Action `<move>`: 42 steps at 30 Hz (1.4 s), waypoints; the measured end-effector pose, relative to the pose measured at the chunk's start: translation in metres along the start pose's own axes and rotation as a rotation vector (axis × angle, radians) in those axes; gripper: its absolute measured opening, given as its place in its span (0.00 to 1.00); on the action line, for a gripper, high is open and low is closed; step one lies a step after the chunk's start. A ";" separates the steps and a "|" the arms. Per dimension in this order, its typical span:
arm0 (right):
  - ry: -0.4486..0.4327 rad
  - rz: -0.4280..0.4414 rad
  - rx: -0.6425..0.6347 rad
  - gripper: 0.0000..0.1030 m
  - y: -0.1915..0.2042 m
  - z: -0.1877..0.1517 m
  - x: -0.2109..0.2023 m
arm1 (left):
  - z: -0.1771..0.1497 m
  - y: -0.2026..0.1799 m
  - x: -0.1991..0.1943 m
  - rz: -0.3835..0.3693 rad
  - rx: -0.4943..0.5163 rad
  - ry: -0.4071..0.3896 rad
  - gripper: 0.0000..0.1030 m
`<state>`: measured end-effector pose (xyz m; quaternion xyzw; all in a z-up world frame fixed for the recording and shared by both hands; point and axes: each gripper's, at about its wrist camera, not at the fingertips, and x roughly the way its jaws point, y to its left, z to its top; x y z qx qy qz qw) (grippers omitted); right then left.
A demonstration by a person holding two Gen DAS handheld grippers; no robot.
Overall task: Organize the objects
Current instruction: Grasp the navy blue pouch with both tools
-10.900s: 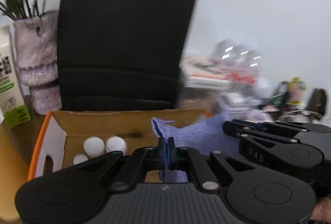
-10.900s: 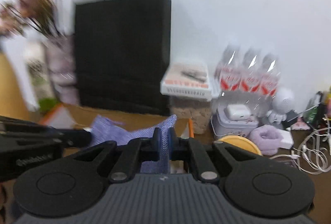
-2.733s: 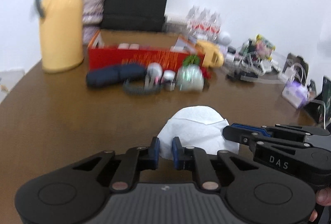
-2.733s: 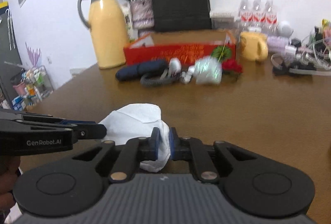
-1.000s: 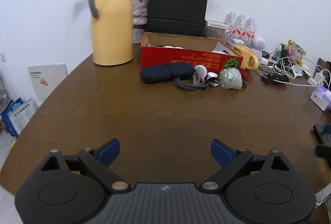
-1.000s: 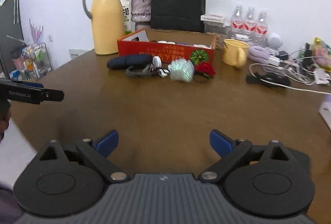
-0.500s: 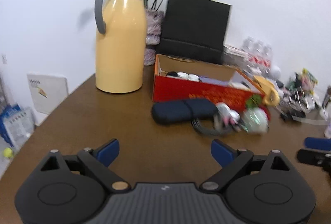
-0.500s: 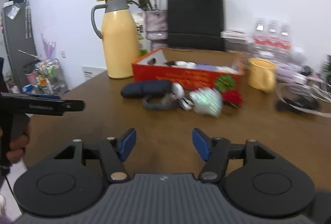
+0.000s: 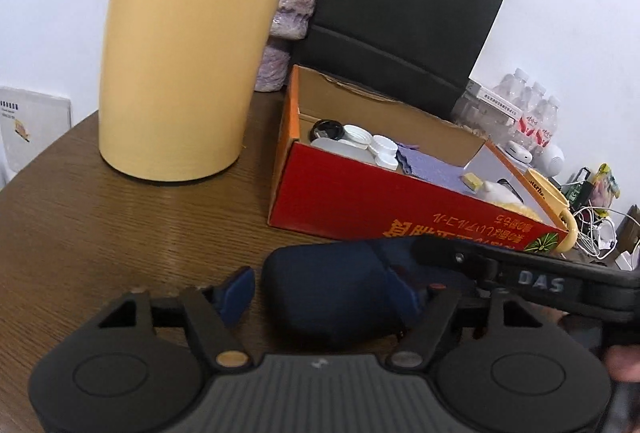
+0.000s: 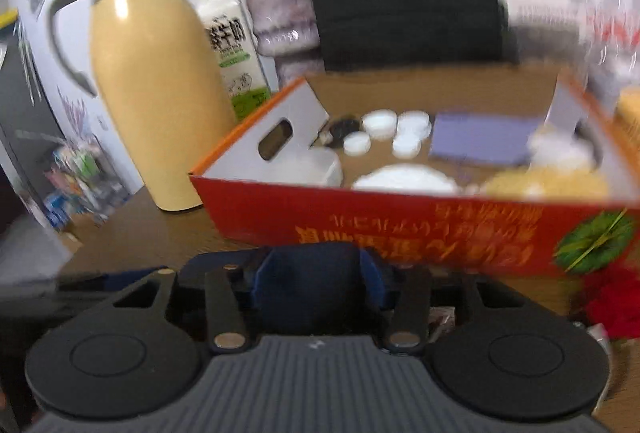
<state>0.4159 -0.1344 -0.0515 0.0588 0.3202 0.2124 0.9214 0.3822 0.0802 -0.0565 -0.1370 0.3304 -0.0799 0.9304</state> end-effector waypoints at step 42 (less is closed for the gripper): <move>0.000 -0.014 0.217 0.47 -0.034 -0.127 -0.162 | -0.110 -0.074 -0.105 -0.126 0.027 0.070 0.35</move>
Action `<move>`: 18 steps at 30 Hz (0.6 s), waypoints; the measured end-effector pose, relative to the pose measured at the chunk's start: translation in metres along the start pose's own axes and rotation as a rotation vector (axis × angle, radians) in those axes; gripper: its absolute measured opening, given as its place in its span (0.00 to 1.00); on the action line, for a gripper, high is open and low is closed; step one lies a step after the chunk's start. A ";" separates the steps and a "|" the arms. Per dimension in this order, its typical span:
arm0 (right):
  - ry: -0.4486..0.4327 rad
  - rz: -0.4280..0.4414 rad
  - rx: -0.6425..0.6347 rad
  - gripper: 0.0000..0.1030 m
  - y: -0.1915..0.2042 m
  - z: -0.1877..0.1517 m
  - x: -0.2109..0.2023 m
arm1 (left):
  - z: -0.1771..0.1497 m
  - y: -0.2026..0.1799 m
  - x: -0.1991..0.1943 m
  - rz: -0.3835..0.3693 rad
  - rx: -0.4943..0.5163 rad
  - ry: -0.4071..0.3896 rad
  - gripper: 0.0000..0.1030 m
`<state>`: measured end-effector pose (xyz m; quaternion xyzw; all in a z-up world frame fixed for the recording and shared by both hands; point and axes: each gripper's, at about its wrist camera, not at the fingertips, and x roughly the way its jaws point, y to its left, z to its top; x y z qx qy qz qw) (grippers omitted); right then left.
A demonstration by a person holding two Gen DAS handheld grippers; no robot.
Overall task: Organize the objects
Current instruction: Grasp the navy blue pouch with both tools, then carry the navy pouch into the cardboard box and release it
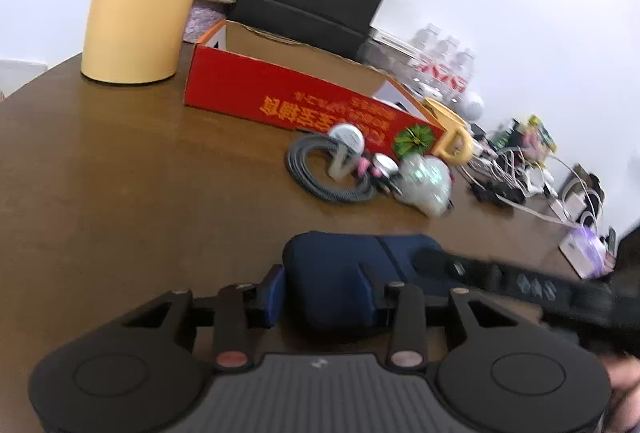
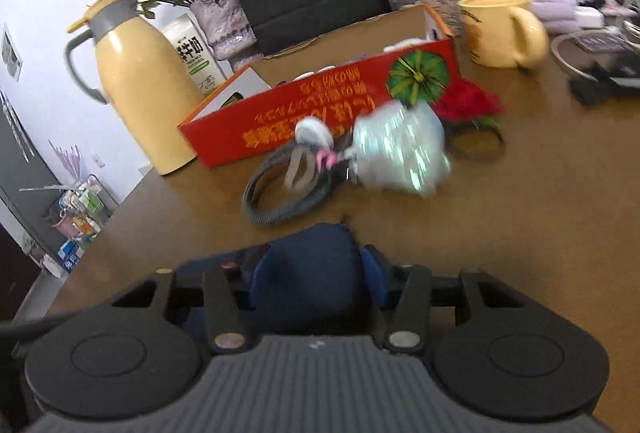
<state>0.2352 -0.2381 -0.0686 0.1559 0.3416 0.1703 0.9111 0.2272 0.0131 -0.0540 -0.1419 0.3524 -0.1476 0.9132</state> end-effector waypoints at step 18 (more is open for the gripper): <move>-0.205 -0.090 -0.118 0.25 0.031 0.036 -0.066 | 0.054 -0.041 -0.026 -0.052 0.162 -0.204 0.31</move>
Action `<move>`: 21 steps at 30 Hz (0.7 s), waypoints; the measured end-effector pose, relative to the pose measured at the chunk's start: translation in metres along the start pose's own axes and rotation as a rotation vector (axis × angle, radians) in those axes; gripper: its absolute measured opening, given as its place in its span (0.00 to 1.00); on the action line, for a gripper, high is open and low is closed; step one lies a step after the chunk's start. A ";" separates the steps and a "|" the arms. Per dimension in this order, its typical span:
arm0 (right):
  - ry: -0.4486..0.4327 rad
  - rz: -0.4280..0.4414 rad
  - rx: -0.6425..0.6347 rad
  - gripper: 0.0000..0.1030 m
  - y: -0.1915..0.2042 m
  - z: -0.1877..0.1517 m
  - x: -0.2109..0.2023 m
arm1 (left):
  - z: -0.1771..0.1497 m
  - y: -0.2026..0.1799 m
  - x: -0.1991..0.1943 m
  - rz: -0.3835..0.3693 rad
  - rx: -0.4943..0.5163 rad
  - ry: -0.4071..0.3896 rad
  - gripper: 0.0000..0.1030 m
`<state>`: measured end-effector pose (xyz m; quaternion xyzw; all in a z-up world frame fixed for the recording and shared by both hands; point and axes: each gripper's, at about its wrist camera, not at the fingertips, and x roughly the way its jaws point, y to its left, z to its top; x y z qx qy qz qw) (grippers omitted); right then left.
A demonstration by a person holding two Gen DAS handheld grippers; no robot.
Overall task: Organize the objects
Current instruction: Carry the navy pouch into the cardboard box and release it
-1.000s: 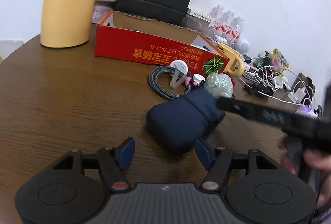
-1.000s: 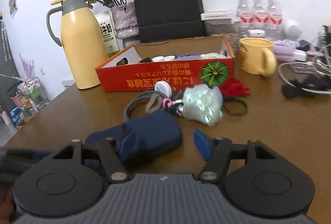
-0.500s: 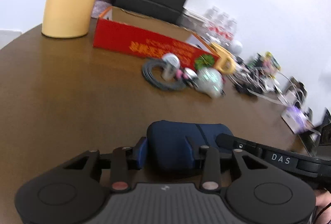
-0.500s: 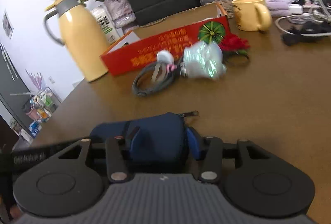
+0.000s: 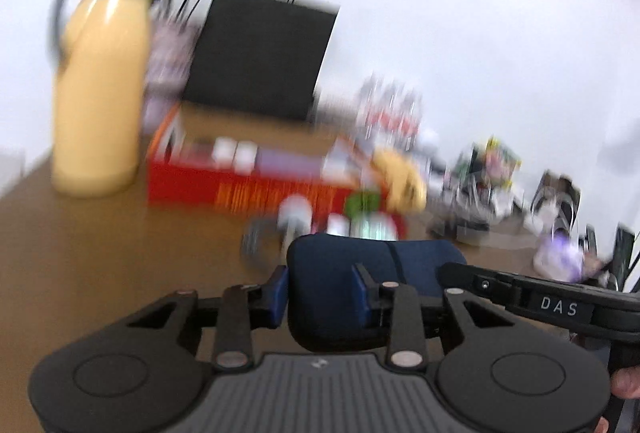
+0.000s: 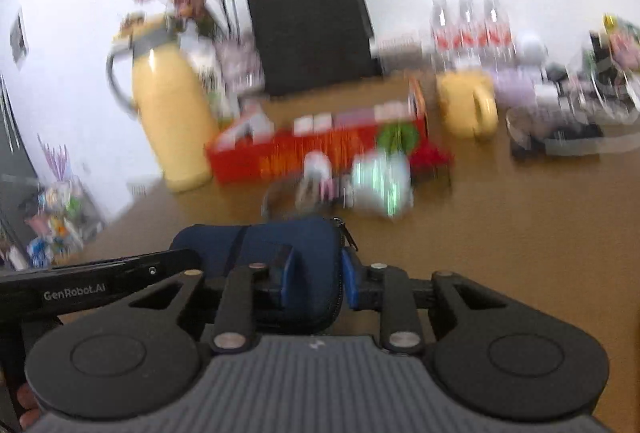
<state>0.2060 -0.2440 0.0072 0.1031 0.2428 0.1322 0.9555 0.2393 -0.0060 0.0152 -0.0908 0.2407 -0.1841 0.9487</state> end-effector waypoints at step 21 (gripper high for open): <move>0.144 -0.228 -0.078 0.72 -0.081 0.175 0.302 | 0.164 0.078 0.292 0.061 0.078 0.223 0.57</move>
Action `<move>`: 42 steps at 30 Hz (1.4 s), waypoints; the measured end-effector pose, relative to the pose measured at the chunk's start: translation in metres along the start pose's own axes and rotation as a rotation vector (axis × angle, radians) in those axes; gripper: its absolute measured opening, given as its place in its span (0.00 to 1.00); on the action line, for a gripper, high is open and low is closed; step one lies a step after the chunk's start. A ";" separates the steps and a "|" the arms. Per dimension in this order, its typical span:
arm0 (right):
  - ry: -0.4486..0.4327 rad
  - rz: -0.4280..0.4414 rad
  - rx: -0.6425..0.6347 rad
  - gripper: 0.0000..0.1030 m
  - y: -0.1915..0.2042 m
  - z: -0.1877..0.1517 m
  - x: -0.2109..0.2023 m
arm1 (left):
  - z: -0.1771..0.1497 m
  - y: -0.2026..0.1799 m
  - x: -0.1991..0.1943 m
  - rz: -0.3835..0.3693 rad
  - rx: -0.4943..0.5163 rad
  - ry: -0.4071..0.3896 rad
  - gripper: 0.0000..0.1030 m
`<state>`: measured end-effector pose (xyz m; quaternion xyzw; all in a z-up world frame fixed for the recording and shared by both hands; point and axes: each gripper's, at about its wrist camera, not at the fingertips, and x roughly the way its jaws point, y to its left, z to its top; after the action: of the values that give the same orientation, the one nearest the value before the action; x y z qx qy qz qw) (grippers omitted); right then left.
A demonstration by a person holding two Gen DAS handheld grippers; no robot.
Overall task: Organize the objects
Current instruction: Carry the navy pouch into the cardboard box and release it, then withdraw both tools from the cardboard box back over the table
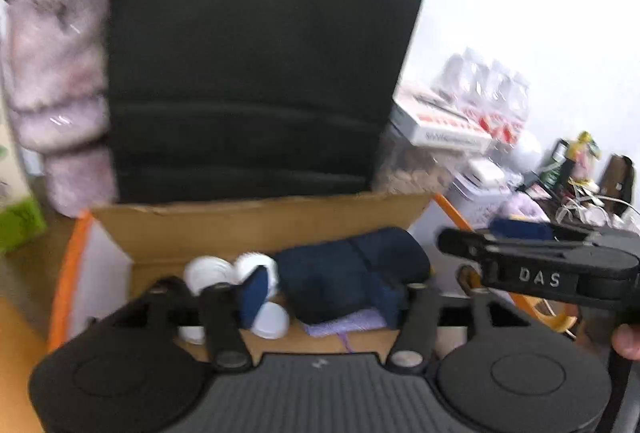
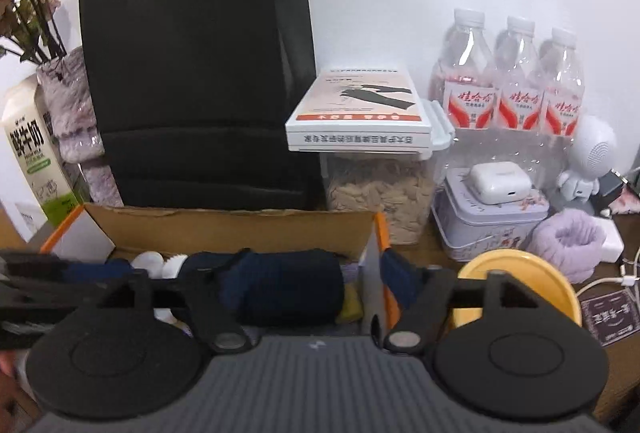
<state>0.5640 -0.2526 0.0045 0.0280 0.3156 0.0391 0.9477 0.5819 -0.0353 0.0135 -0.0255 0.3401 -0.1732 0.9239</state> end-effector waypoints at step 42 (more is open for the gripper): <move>-0.095 0.064 -0.114 0.92 0.021 -0.270 -0.359 | -0.277 -0.096 -0.289 0.092 0.067 -0.147 0.56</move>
<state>0.1144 -0.2567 0.0047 -0.0139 0.2663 0.0860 0.9600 0.1719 -0.0086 -0.0039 0.0086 0.2664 -0.1396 0.9537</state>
